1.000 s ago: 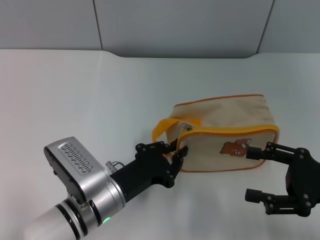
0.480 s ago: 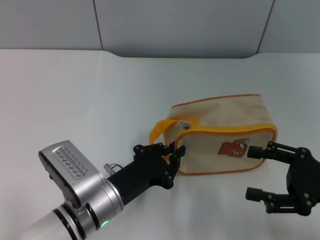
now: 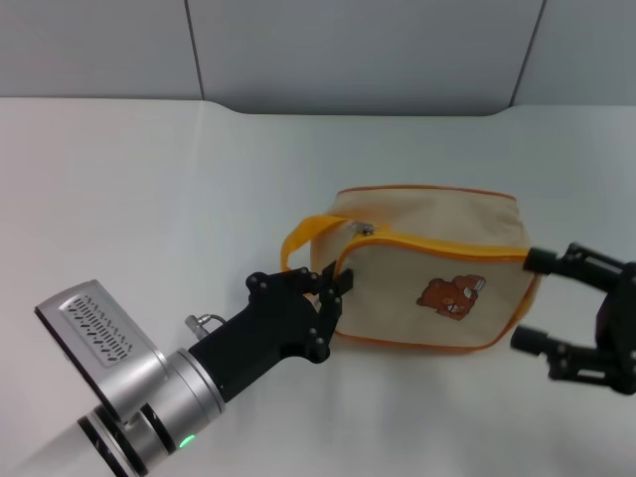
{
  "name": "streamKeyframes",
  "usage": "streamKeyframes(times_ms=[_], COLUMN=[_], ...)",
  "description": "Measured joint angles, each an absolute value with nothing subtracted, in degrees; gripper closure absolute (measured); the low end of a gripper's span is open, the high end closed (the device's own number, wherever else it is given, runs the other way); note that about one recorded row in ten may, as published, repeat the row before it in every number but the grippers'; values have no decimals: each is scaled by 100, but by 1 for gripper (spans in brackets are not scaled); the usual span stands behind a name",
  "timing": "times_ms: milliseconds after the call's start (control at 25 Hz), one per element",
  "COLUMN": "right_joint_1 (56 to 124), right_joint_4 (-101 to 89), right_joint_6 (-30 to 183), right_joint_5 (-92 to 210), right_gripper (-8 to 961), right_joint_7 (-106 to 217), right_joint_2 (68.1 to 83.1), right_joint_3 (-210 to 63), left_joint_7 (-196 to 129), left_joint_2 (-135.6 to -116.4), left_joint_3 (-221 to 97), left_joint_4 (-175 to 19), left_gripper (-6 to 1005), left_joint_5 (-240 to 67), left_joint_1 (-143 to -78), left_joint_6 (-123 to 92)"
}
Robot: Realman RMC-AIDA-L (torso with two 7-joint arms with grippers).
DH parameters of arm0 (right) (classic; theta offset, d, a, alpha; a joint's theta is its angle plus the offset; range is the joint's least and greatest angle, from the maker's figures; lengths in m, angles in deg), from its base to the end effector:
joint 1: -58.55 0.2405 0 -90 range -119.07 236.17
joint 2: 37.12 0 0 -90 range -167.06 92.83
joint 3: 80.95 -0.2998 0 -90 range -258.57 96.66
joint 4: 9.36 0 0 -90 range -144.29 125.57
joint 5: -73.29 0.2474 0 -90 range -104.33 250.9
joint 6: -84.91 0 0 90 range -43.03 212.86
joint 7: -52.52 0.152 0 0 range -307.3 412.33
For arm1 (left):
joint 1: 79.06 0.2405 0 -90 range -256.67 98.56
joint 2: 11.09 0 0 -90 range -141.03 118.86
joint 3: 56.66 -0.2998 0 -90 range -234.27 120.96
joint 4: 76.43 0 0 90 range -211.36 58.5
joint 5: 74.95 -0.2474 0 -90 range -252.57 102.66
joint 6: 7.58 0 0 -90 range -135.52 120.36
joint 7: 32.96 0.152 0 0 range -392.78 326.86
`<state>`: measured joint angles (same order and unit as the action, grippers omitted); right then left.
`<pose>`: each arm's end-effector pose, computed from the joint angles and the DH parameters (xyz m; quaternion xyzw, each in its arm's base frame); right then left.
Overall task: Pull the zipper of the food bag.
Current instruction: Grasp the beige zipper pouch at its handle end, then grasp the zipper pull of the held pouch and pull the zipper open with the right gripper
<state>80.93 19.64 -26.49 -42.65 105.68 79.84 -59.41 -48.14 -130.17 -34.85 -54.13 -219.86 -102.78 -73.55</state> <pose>0.3553 0.2897 0.0055 -0.9067 0.0910 0.3795 0.1600 -0.2926 0.2998 -0.1779 -0.8680 -0.1648 -0.3527 0.3083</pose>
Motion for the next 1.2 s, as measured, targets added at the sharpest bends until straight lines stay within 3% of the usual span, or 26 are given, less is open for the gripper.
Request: streamKeyframes(times_ms=[200, 400, 600, 880, 1200], right_joint_1=[7872, 7696, 7750, 8295, 9095], right_joint_4=[1963, 1688, 575, -895, -2097], right_joint_6=[-2558, -2192, -1704, -971, 50], right_joint_5=[-3522, -2678, -1765, -1509, -1601], right_gripper=[114, 114, 114, 114, 114], right_joint_7=[10549, 9881, 8590, 6073, 2974], right_joint_2=[8041, 8222, 8233, 8253, 8268], right_joint_3=[-5993, -6415, -6787, -6780, -6747], left_joint_7=[-4804, -4793, -4810, -4798, -4792], left_joint_2=[-12997, -12975, -12922, -12949, -12948], left_joint_3=[-3376, -3227, -3200, -3218, -3223], left_joint_4=[-5542, -6116, -6666, -7368, -7436], left_gripper=[926, 932, 935, 935, 940], left_joint_5=[-22013, -22024, -22041, -22110, -22110], left_joint_1=[-10312, -10489, -10856, -11287, -11324], left_joint_6=[-7620, -8578, -9187, -9831, -9849])
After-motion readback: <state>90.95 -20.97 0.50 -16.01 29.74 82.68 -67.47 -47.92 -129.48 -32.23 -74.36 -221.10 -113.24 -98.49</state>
